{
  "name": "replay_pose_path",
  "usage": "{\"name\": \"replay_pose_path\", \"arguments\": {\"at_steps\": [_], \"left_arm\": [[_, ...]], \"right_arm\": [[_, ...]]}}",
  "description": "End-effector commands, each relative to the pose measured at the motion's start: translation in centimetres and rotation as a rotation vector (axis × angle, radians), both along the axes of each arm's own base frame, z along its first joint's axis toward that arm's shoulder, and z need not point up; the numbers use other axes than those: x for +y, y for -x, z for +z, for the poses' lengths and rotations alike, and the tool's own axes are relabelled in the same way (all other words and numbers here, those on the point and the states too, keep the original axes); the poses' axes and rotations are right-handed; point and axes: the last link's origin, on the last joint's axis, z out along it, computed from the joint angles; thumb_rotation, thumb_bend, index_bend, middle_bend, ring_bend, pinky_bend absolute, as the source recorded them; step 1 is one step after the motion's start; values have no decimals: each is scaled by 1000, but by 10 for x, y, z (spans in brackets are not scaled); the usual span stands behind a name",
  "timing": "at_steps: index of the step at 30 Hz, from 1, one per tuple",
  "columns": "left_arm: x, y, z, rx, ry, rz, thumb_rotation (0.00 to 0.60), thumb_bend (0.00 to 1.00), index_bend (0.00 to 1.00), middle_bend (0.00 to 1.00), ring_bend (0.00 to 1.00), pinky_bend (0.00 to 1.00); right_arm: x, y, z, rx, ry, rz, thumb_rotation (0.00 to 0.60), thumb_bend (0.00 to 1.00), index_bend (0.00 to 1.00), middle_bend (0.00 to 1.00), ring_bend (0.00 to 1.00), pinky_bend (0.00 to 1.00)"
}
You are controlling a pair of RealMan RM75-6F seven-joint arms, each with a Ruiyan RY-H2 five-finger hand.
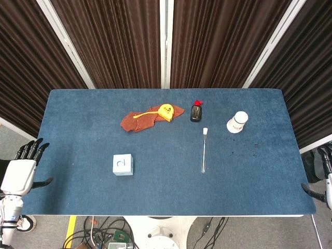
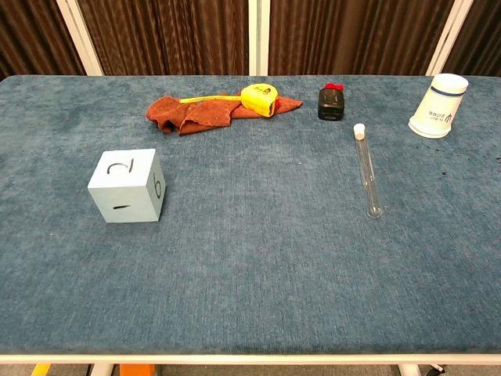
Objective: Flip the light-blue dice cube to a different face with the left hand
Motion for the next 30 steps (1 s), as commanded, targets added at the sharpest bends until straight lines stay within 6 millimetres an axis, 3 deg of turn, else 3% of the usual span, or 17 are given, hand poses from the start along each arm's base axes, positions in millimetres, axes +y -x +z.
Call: {"name": "replay_pose_path", "arguments": {"at_steps": [1, 7, 10, 13, 15, 18, 21, 25, 30], "left_arm": [[1, 0, 1, -3, 2, 0, 600, 0, 100, 28, 11, 98], [5, -7, 0, -16, 19, -49, 600, 8, 100, 35, 11, 106], [8, -12, 3, -45, 36, -72, 600, 74, 100, 70, 43, 222], [10, -13, 8, -73, 47, -70, 600, 192, 100, 241, 265, 487], [7, -14, 10, -124, 91, -37, 600, 289, 100, 480, 517, 691], [0, -16, 8, -161, 201, -9, 600, 412, 155, 707, 736, 834], [-9, -17, -2, -136, 343, -6, 600, 488, 239, 805, 817, 868], [-17, -21, -17, -29, 488, -12, 600, 520, 272, 823, 827, 871], [-16, -40, -36, 22, 594, -62, 600, 561, 271, 824, 829, 871]], "right_arm": [[-1, 0, 0, 2, 0, 0, 600, 55, 0, 0, 0, 0], [0, -2, 5, 5, 9, 3, 600, 56, 0, 0, 0, 0], [0, -2, 5, 0, 13, 1, 600, 55, 0, 0, 0, 0], [0, -1, 3, 9, -2, -1, 600, 55, 0, 0, 0, 0], [0, -1, 3, 18, -4, 0, 600, 55, 0, 0, 0, 0], [0, 0, 5, 18, 1, -6, 600, 55, 0, 0, 0, 0], [-2, -1, 8, 23, 7, -5, 600, 55, 0, 0, 0, 0], [-2, -5, 8, 24, 4, 4, 600, 55, 0, 0, 0, 0], [-2, -8, 8, 30, 6, 4, 600, 56, 0, 0, 0, 0]]}}
